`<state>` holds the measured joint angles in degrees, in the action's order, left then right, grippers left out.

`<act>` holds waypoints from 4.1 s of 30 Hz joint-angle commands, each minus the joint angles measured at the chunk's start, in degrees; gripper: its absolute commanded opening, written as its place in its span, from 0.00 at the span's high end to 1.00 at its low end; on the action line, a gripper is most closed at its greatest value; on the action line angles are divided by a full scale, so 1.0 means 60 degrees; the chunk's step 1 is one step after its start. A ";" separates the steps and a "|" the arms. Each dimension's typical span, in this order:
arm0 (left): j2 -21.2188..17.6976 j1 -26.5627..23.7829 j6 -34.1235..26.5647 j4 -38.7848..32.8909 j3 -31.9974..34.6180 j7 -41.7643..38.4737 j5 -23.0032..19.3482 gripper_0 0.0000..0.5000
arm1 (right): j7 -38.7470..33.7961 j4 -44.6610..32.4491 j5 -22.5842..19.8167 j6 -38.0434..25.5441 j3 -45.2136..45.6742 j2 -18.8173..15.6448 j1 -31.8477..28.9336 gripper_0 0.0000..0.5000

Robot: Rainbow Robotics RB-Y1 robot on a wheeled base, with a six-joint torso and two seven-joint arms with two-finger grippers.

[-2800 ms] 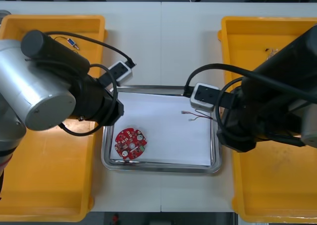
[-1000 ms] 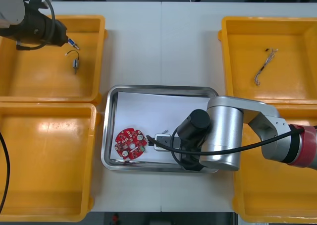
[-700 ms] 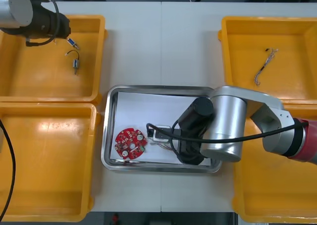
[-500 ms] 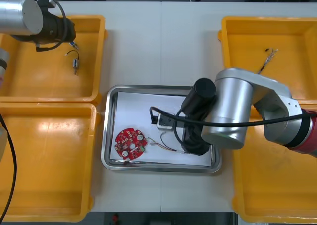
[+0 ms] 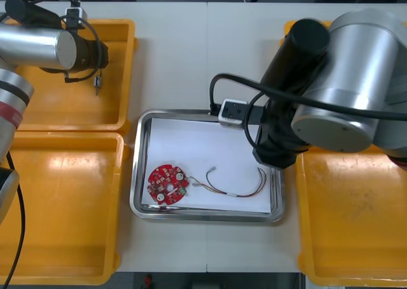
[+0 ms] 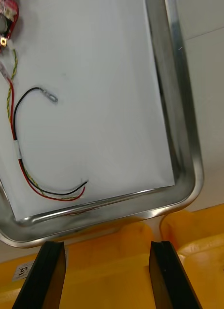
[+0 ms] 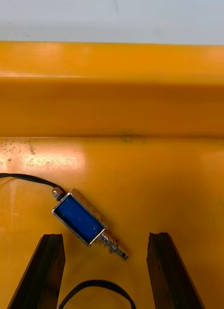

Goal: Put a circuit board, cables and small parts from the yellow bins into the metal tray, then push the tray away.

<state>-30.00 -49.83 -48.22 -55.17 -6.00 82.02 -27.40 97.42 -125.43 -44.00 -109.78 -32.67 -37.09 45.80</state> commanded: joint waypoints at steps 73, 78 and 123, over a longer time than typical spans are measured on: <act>-0.0405 -0.0353 -0.4356 -0.3153 0.2070 -0.0647 0.0466 1.00 | -0.5133 1.1413 0.4477 0.1670 0.7145 0.0880 0.3514 0.00; -0.0405 0.0248 -0.5469 -0.4618 0.2172 -0.0676 0.0539 1.00 | -0.5836 1.2453 0.4550 0.2490 0.7291 0.0982 0.3807 0.00; 0.0576 0.3559 -0.7608 -1.1166 -0.2837 -0.3342 0.1227 1.00 | -0.6437 1.3947 0.4682 0.5215 0.7306 0.2081 0.2195 0.00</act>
<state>-27.50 -28.41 -96.80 -124.01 -19.94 66.67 -20.97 59.76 -40.60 -15.45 -79.04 9.83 -25.86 59.81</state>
